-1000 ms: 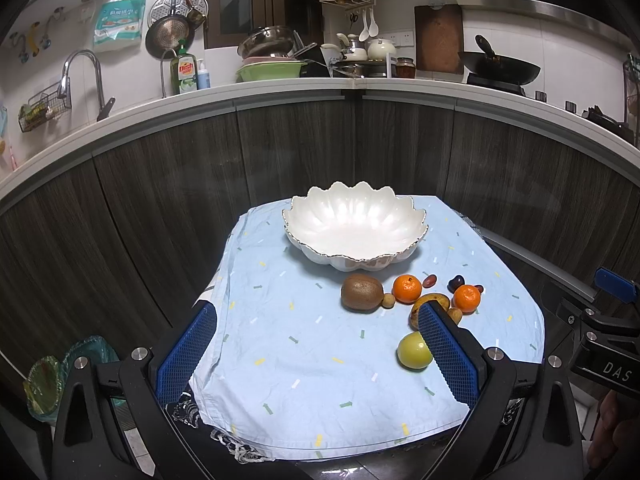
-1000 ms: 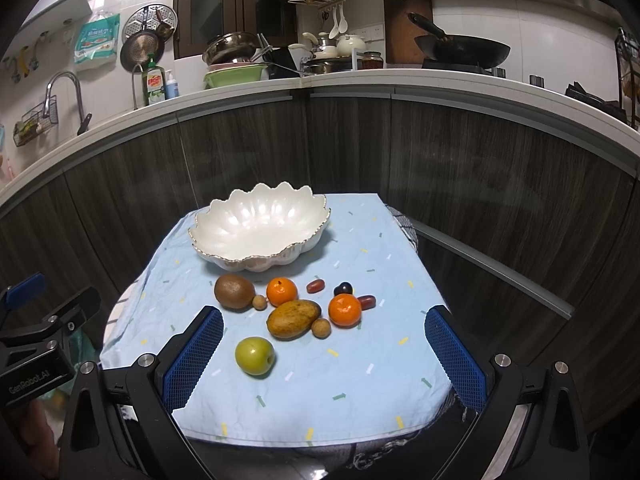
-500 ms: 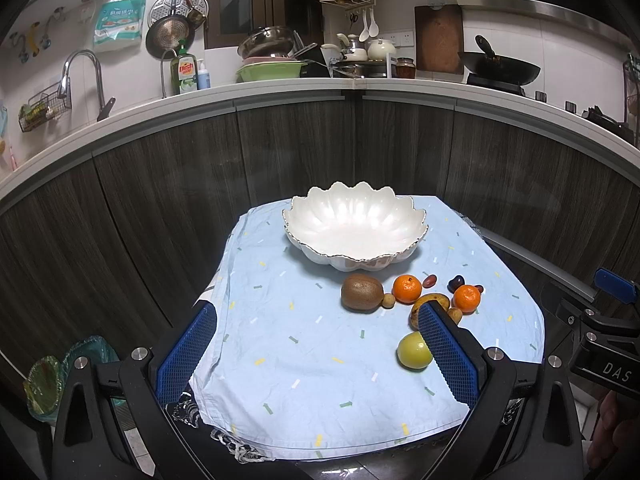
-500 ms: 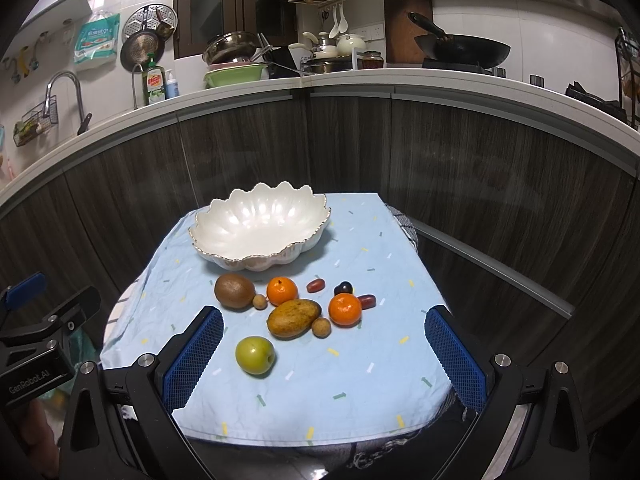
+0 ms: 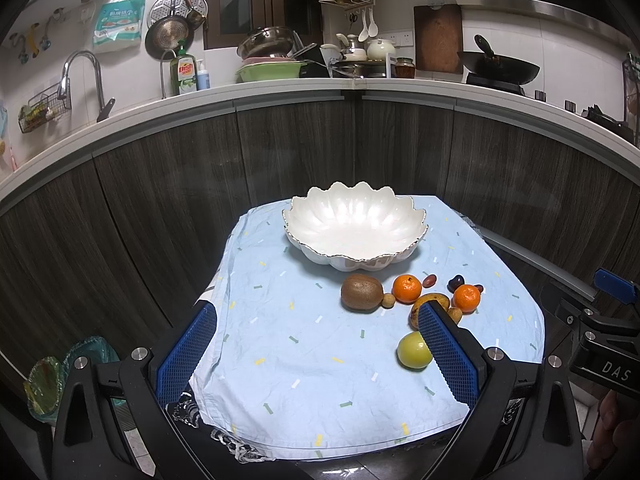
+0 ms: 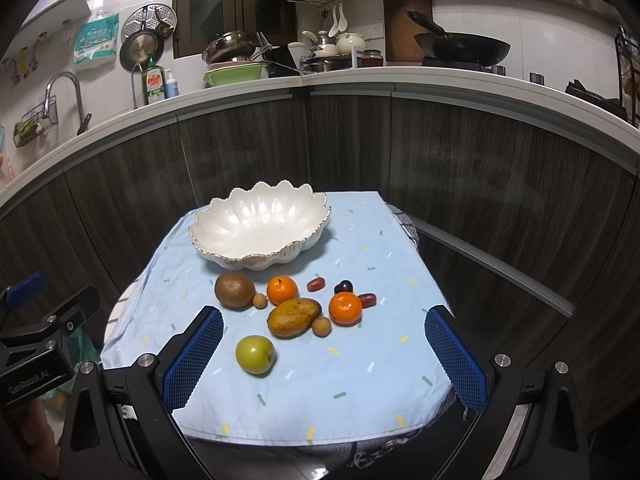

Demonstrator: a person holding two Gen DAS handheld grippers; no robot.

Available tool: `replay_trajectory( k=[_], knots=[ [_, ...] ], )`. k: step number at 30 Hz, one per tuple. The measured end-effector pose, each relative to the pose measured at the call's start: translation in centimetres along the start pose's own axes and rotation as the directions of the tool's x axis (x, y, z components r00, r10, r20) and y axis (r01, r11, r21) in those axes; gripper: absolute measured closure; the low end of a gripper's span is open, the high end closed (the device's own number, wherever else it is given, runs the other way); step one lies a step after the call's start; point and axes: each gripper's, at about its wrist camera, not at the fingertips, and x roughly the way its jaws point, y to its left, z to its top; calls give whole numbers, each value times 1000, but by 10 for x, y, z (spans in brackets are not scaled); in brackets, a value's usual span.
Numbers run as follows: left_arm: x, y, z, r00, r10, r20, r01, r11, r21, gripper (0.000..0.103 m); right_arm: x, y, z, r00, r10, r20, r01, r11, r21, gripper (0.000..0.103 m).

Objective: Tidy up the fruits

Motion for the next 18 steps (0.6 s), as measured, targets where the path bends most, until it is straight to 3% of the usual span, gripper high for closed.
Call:
replay_trajectory(
  k=[18],
  knots=[
    [18, -16, 1, 999, -30, -31, 32, 997, 74, 1, 16, 1, -6, 1000, -17, -8, 17, 1000, 4, 1]
  ],
)
